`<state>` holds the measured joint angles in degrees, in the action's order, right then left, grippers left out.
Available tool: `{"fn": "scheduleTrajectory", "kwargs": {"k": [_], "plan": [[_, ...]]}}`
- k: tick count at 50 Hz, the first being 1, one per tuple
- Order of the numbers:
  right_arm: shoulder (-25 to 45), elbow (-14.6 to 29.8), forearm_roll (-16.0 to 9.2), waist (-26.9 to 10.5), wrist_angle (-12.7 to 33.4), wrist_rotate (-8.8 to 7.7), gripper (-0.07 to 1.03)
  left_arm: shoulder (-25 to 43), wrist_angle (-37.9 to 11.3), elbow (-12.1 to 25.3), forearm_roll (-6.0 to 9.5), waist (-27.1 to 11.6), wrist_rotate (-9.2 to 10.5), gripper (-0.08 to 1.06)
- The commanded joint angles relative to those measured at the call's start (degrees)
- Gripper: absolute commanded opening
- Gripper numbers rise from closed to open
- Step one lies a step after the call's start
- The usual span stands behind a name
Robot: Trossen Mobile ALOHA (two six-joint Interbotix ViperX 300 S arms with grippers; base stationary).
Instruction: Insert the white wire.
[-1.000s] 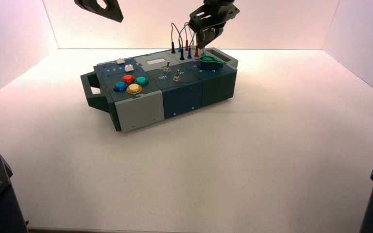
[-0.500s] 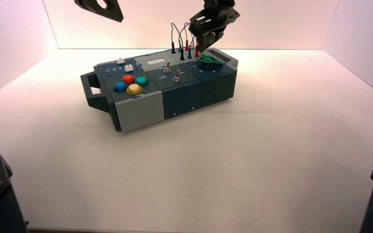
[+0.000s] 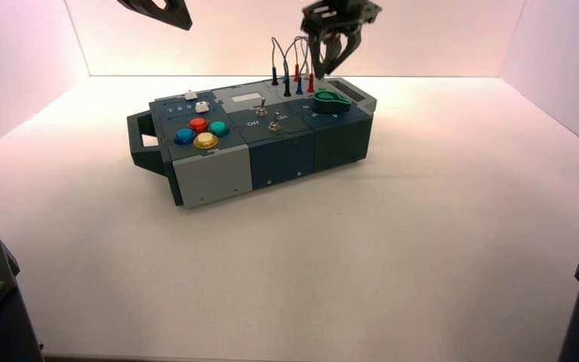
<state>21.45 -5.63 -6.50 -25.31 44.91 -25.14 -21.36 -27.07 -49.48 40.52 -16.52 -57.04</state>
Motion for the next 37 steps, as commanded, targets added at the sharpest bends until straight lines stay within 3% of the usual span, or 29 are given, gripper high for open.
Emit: {"fn": "scheduleTrajectory", "kwargs": {"k": [1,12,37], "plan": [[-4.75,2.37,-0.18,-0.26,2.81,0.09,0.35,-1.23,0.26,1.67,0.26,0.09,0.00,-0.03],[-8.44,1.67,-0.09,-0.18,6.06,0.09,0.35,-1.76,0.18,1.67,0.26,0.70,0.00,-0.03],[-9.14,-0.70,-0.09,-0.18,6.24,0.97,0.33,-1.14,0.09,1.41,0.26,0.79,0.00,-0.03]]}}
